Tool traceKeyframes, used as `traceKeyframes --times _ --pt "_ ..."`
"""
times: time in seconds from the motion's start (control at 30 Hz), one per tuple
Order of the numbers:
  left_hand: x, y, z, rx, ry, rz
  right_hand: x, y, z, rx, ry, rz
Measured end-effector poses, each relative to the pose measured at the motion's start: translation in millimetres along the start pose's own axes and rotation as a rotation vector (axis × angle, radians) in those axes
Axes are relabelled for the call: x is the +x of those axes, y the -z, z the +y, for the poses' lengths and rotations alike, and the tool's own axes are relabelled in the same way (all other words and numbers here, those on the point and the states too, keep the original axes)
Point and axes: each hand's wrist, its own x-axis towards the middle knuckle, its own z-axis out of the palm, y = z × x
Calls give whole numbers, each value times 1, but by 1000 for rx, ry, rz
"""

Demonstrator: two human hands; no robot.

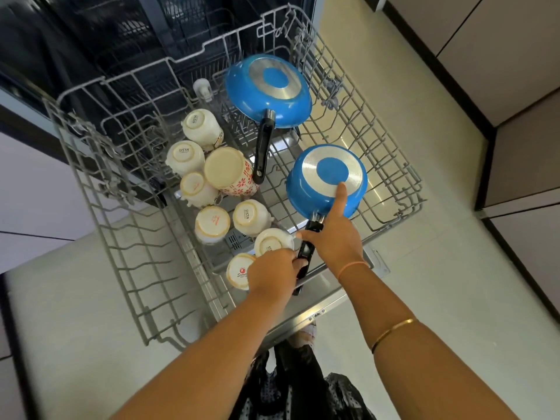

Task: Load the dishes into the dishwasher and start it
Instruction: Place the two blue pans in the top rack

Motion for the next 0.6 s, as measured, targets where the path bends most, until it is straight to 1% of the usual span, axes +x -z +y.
traceKeyframes --times 0.1,0.2,0.37,0.47,0.6 --pt "3 6 -5 -108 -7 -61 1 6 3 -58 2 -20" --pt "2 8 -5 -127 -31 -51 1 9 4 -41 17 -17" --pt "8 11 6 -192 -117 118 11 7 -3 254 -27 79" --pt "14 9 11 -99 -140 129 20 10 -5 274 -60 79" --pt "17 10 11 95 -84 33 14 6 -6 195 -46 36"
